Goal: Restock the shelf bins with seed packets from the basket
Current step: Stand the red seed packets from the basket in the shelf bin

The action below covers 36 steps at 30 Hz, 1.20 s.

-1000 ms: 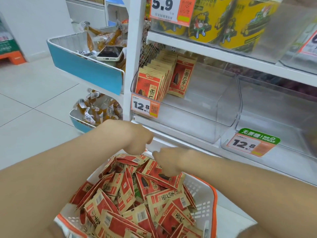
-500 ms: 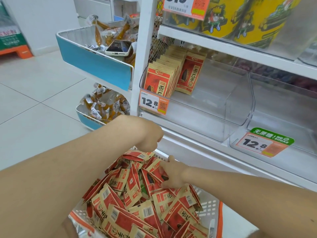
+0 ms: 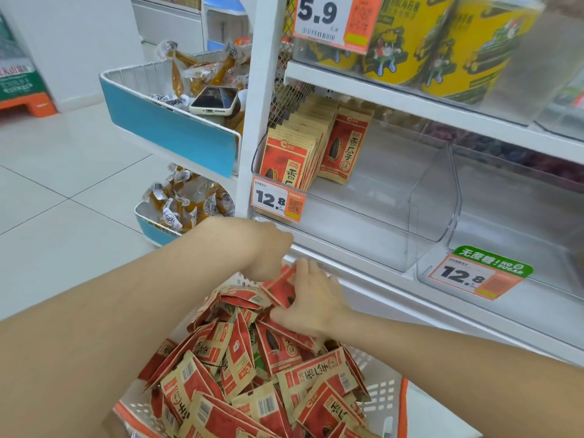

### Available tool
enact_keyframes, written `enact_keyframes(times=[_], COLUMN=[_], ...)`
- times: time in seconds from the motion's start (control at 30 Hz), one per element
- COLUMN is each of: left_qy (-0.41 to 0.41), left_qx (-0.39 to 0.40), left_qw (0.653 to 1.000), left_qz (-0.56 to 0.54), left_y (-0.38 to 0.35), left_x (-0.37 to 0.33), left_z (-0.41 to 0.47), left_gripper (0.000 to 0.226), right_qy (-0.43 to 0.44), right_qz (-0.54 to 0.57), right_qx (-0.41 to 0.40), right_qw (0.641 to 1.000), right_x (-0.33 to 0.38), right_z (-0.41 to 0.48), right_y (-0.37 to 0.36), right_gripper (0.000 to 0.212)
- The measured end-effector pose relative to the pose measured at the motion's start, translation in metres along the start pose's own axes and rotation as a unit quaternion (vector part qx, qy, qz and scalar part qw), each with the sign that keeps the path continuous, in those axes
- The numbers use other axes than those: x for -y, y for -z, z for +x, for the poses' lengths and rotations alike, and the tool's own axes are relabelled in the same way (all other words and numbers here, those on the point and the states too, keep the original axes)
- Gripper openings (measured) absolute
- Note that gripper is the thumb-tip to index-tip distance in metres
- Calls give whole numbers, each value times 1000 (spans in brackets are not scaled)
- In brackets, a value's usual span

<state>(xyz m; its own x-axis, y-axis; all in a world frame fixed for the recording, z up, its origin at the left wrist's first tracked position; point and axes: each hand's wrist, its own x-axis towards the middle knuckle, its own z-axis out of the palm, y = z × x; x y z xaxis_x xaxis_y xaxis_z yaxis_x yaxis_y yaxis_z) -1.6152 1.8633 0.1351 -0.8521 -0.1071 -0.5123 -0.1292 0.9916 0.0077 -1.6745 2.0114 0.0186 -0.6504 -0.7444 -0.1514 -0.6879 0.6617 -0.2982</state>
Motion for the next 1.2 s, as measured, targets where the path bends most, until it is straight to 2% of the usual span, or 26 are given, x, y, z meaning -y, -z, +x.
enact_keyframes(times=[0.07, 0.17, 0.27, 0.33, 0.4, 0.5, 0.57, 0.6, 0.67, 0.73, 0.77, 0.8, 0.83, 0.93, 0.97, 1.03, 1.2], left_qy=[20, 37, 34, 15, -20, -53, -52, -46, -34, -20, -12, -6, -4, -1, 0, 0, -4], left_qx=[-63, -211, -338, -409, -449, -459, -459, -457, -449, -451, -448, -440, -431, -406, -400, -396, -398], left_qw=[998, 975, 924, 873, 822, 792, 803, 821, 860, 883, 891, 897, 902, 914, 916, 918, 917], left_qz=[7, -63, -174, -264, -349, -398, -376, -339, -238, -127, -76, -35, -10, 20, 22, 15, 2], left_y=[4, 16, 23, 27, 33, 39, 38, 37, 34, 33, 32, 32, 32, 31, 31, 31, 31], left_x=[2, 0, -5, -9, -15, -21, -21, -20, -16, -14, -13, -13, -13, -12, -11, -10, -10], left_z=[-1, -7, -7, -5, -5, -7, -6, -3, 1, 5, 7, 9, 11, 18, 20, 23, 30], left_gripper=[48, 37, 30, 30, 39, 53, 50, 46, 37, 32, 30, 29, 28, 28, 28, 27, 25], right_qy=[21, 65, 74, 77, 83, 48, -33, -74, -129, -156, -166, -173, -175, -157, -148, -147, -191], right_qz=[112, 244, 336, 357, 368, 364, 387, 423, 526, 586, 589, 581, 545, 357, 314, 289, 289], right_qx=[-78, -162, -238, -291, -339, -368, -345, -322, -274, -249, -256, -269, -288, -317, -318, -318, -341], right_qw=[990, 954, 908, 884, 862, 854, 855, 844, 795, 755, 748, 749, 767, 865, 882, 891, 874], right_x=[8, 21, 29, 32, 32, 26, 10, 2, -11, -20, -25, -30, -34, -41, -41, -51, -66], right_z=[-2, -7, -9, -7, -6, 2, 20, 29, 46, 59, 64, 72, 79, 90, 92, 102, 138], right_y=[18, 46, 71, 90, 110, 136, 149, 155, 166, 176, 178, 179, 179, 179, 180, 181, 184], right_gripper=[72, 73, 72, 74, 73, 63, 59, 59, 57, 28, 15, 14, 19, 34, 38, 42, 34])
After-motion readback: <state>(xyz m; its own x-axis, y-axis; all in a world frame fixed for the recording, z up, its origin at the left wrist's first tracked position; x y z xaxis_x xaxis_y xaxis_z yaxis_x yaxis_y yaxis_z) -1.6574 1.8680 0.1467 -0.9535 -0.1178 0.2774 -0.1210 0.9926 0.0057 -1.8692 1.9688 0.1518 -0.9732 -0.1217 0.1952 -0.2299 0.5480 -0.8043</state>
